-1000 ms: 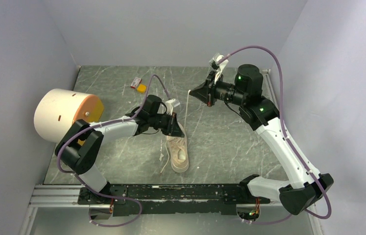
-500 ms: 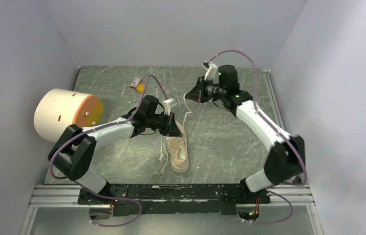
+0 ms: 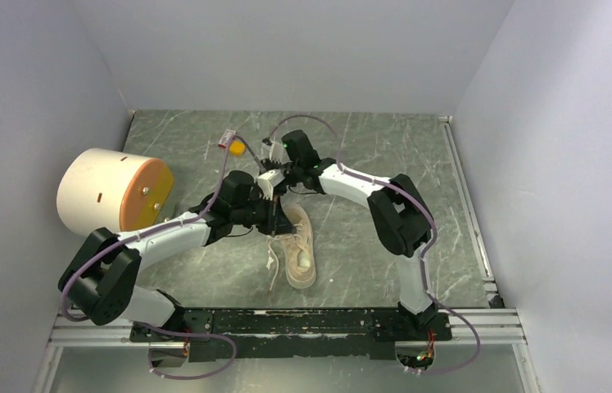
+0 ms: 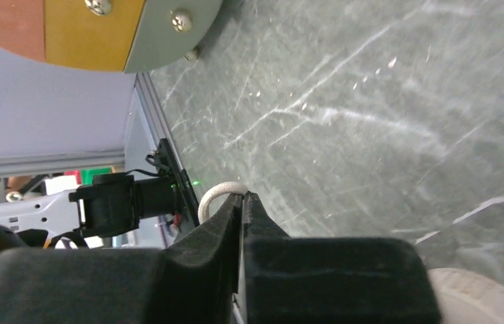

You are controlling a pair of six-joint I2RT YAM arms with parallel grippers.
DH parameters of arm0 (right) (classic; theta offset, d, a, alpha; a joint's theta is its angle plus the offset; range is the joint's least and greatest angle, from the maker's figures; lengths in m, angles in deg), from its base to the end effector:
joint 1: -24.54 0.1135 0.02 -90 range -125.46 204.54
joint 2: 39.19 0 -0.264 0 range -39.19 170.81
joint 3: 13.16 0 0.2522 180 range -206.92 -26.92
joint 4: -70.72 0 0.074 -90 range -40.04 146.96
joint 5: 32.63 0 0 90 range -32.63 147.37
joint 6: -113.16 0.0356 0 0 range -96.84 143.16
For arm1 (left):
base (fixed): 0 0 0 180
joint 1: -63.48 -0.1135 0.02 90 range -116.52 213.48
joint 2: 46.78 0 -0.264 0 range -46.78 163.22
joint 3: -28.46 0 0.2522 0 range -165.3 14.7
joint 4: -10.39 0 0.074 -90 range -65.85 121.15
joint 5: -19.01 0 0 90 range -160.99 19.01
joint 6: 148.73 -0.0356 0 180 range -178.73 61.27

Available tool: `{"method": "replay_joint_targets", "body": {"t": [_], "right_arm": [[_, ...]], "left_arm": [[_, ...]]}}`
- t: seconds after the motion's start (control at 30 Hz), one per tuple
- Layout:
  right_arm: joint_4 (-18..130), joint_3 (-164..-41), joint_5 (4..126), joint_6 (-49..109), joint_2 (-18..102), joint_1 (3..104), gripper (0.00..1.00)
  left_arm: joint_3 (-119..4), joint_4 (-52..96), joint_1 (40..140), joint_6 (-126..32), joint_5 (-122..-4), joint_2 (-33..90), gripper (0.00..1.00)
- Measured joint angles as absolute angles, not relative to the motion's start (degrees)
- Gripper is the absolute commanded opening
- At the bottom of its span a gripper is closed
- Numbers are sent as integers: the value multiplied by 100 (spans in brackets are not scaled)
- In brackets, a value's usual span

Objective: Tie the shoes

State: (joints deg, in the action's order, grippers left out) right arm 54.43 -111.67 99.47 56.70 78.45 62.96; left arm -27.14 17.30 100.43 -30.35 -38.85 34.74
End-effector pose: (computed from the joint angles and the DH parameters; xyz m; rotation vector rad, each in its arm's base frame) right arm 0.3476 0.3062 0.2065 -0.5714 2.3491 1.4572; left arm 0.2247 -0.1927 0.2079 0.5296 2.2572 -1.2290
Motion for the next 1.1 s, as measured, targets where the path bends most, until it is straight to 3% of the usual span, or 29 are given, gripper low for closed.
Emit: {"method": "replay_joint_targets", "body": {"t": [0.07,0.2,0.37,0.63,0.8,0.9,0.97,1.03,1.1], "right_arm": [[5380,-11165,9998,5771,7924,6394,35],[4912,-11228,10002,5666,7946,6418,53],[4138,-11574,9875,5323,7935,6136,98],[2648,-11456,9272,4503,6820,4882,100],[2139,-10494,8693,4147,5426,4868,99],[2150,-9213,8485,4125,4313,5122,92],[2182,-8627,8354,4215,3782,5472,81],[2445,-8129,8155,4451,3325,6132,69],[2788,-7790,8050,4759,3037,6840,64]], "left_arm": [[-2625,1693,10045,-2963,-3915,3389,5],[-2616,1522,10082,-2858,-4038,3389,5],[-2649,1385,10097,-2810,-4125,3386,5],[-2961,1833,10086,-3022,-4121,3515,5],[-3355,2364,9964,-3341,-3974,3830,5],[-3366,2550,9750,-3402,-3830,3891,5],[-3368,2644,9634,-3426,-3701,3959,5],[-3385,2738,9553,-3446,-3574,4081,5],[-3416,2807,9527,-3455,-3478,4210,5]]}}
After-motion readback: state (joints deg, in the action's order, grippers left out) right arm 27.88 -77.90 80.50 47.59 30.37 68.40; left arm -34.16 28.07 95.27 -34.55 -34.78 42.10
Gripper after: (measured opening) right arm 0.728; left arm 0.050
